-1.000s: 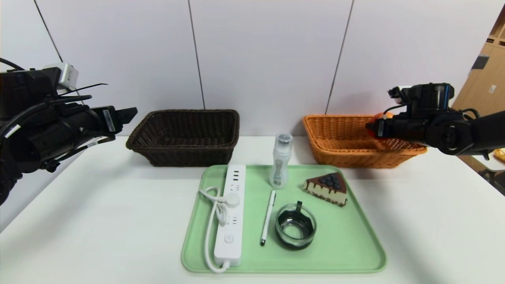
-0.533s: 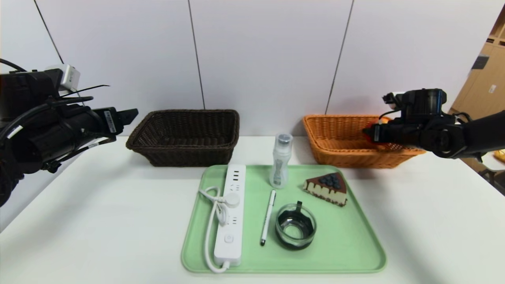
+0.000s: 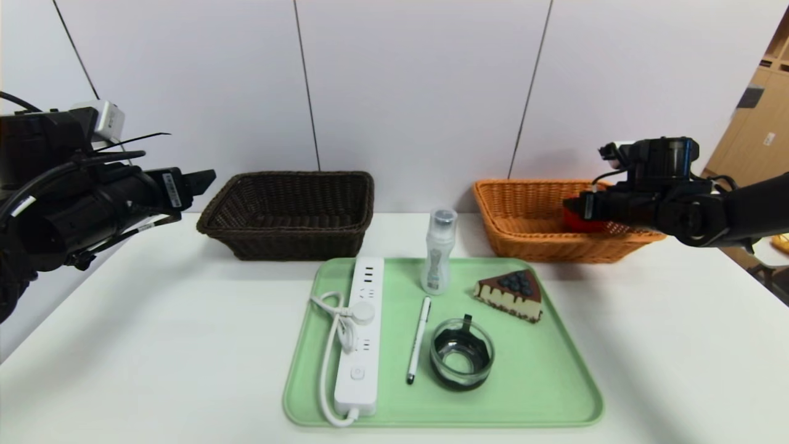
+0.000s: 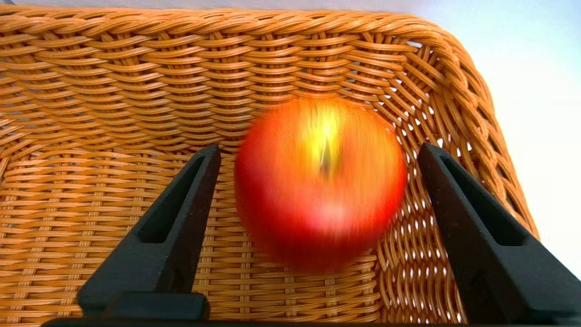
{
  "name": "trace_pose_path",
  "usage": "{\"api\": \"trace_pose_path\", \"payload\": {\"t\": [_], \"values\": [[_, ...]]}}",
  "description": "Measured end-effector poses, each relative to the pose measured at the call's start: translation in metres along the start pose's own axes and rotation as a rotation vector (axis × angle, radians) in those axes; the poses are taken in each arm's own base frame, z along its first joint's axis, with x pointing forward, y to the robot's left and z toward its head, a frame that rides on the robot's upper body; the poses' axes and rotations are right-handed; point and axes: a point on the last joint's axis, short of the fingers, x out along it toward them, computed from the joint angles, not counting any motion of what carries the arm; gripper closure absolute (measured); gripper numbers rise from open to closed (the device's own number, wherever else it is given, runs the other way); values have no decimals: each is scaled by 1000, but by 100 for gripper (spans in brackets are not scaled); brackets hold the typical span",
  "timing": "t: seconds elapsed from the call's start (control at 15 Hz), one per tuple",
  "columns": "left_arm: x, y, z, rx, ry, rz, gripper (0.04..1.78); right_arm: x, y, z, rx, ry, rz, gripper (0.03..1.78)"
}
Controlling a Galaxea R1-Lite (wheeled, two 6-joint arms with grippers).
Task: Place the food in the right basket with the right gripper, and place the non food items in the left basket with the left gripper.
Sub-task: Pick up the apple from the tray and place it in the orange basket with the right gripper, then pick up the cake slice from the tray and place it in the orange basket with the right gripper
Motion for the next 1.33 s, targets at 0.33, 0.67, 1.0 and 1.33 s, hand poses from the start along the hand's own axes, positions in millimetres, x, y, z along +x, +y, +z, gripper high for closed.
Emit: {"api": "trace_pose_path", "payload": {"t": [0.33, 0.67, 1.0, 1.33], "values": [[0, 0, 0, -1, -1, 1, 13, -19, 1, 21, -5, -61, -7, 21], [-3, 4, 4, -3, -15, 10, 13, -115, 55, 72, 25, -86, 165, 16], [-5, 6, 3, -3, -13, 17, 13, -226, 113, 97, 137, 207, 387, 13], [-6, 6, -1, -2, 1, 18, 13, -255, 120, 74, 90, 425, 388, 12]]}}
